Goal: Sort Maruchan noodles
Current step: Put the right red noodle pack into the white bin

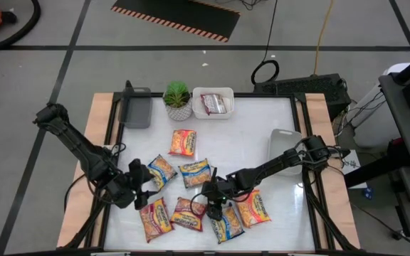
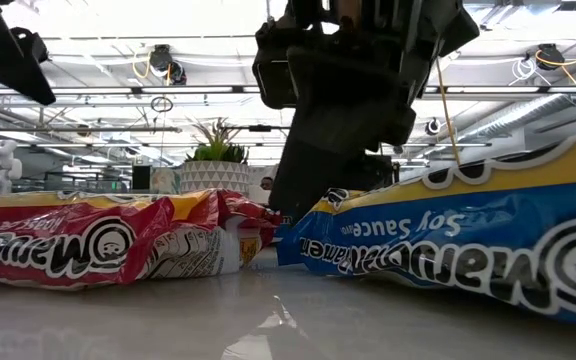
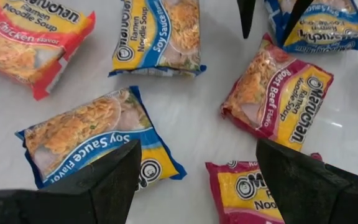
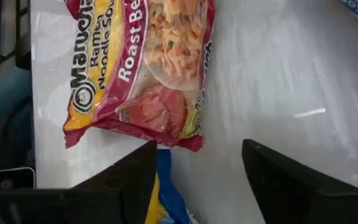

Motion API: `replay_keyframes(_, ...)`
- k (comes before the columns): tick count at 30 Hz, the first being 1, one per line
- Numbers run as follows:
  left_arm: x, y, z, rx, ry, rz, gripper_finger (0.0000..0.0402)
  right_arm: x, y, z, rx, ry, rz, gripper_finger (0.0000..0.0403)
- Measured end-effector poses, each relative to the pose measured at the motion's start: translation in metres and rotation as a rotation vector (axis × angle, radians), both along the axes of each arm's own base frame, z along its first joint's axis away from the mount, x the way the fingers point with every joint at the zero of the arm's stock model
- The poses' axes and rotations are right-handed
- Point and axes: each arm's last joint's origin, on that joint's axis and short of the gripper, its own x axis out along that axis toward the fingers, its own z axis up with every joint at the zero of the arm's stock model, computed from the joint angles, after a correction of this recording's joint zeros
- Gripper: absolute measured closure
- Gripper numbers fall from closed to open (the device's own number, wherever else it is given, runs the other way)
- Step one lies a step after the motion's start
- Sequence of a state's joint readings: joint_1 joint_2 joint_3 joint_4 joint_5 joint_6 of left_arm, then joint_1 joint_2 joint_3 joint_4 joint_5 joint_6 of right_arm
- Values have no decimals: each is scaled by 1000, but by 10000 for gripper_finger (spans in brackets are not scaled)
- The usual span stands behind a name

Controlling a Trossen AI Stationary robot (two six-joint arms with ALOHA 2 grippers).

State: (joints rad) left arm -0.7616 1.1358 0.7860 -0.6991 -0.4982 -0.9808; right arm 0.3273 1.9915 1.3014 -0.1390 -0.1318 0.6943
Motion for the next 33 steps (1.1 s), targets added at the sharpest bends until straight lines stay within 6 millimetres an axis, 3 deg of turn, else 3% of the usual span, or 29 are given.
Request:
replay_keyframes(21,2,1,0,12,2,-3,80,7,-4,4,17,-65,-17,205)
replay_keyframes(26,3,3,0,11,2,11,80,10,-3,-8,10,-63,-37,232)
replay_keyframes(33,4,4,0,12,3,14,80,22,-3,-32,149,-59,27,269)
